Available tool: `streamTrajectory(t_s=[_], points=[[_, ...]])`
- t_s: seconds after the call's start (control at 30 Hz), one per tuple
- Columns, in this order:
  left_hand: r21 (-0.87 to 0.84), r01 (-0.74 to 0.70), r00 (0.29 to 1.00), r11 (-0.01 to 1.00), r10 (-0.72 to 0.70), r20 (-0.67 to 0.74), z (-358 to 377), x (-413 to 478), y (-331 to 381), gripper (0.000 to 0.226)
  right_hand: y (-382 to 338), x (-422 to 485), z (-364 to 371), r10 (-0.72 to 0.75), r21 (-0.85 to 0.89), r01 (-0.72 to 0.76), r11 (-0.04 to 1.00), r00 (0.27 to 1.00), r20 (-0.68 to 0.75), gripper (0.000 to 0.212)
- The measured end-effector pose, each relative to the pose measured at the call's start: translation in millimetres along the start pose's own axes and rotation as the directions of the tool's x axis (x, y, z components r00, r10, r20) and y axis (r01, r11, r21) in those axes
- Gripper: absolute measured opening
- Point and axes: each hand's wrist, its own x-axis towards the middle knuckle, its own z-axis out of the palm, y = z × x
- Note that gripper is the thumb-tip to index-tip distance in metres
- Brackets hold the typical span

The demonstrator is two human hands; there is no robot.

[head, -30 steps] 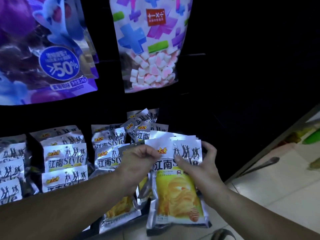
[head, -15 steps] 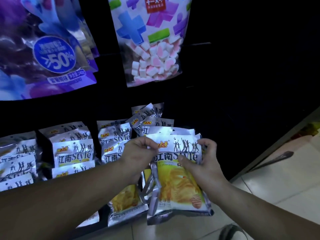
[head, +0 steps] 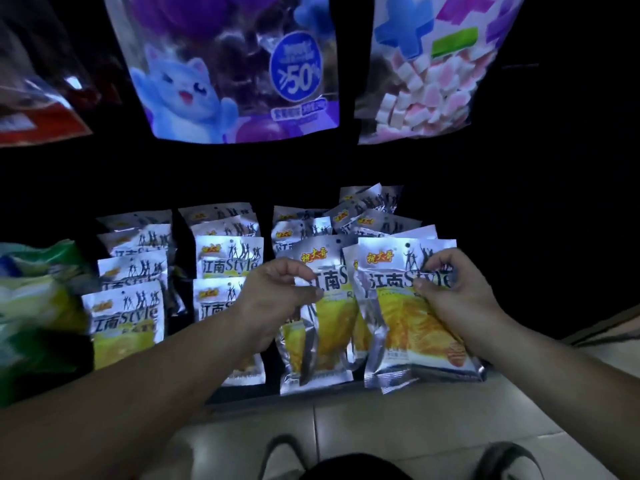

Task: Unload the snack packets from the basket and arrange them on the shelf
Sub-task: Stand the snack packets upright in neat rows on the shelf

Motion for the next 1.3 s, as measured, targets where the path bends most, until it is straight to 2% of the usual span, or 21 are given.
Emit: streamTrajectory(t_s=[0.1,0.17,0.23,0.33,0.4,0.47,0.53,0.6,0.67,0.9,1.07,1.2,1.3], points=[[0.029,0.026,0.999,0.999,-0.025,-0.036,-11,2,-16,0.025,9,6,4,0.063,0.054,-0.065,0.996,0.997,0.039,0.025],[0.029,0.04,0.998,0.999,-0.039,-0.042,-6,5,-22,0.024,8,9,9,0.045,0.076,-0.051,0.996,0.996,0.073,0.026],[-0.028,0.072,0.997,0.997,-0.073,-0.025,4,9,-24,0.022,3,9,14,0.012,0.077,-0.02,0.997,0.995,0.104,0.025],[-0.196,0.123,0.988,0.973,-0.103,0.111,18,12,-19,0.013,-2,3,18,-0.023,0.063,0.015,0.998,0.99,0.14,0.024],[-0.251,0.125,0.98,0.96,-0.079,0.185,26,10,-15,0.024,-1,-1,18,0.003,0.08,-0.015,0.997,0.99,0.144,0.026],[-0.254,0.118,0.983,0.96,-0.077,0.166,35,5,-13,0.043,4,-1,16,0.025,0.116,-0.04,0.992,0.991,0.131,0.029],[-0.178,0.041,0.996,0.983,-0.025,0.091,48,-2,-10,0.043,10,1,14,0.038,0.139,-0.052,0.989,0.994,0.104,0.031],[-0.069,-0.082,0.997,0.994,0.082,-0.004,65,-6,-6,0.025,15,2,11,0.036,0.145,-0.048,0.988,0.996,0.084,0.031],[0.012,-0.156,0.985,0.988,0.156,-0.071,77,-6,-1,0.027,20,2,9,0.043,0.168,-0.059,0.984,0.995,0.095,0.031],[0.186,-0.332,0.941,0.925,0.338,-0.001,116,-1,17,0.05,32,15,-19,0.133,0.307,-0.138,0.942,0.99,0.038,0.026],[0.285,-0.353,0.931,0.891,0.365,0.013,149,22,33,0.042,53,25,-64,0.215,0.313,-0.21,0.926,0.976,0.018,0.015],[0.358,-0.275,0.955,0.892,0.296,-0.006,170,43,44,0.029,82,32,-95,0.215,0.179,-0.208,0.962,0.977,-0.017,0.007],[0.321,-0.239,0.966,0.916,0.257,-0.013,185,48,44,0.032,94,38,-104,0.231,0.19,-0.227,0.955,0.973,0.005,0.017]])
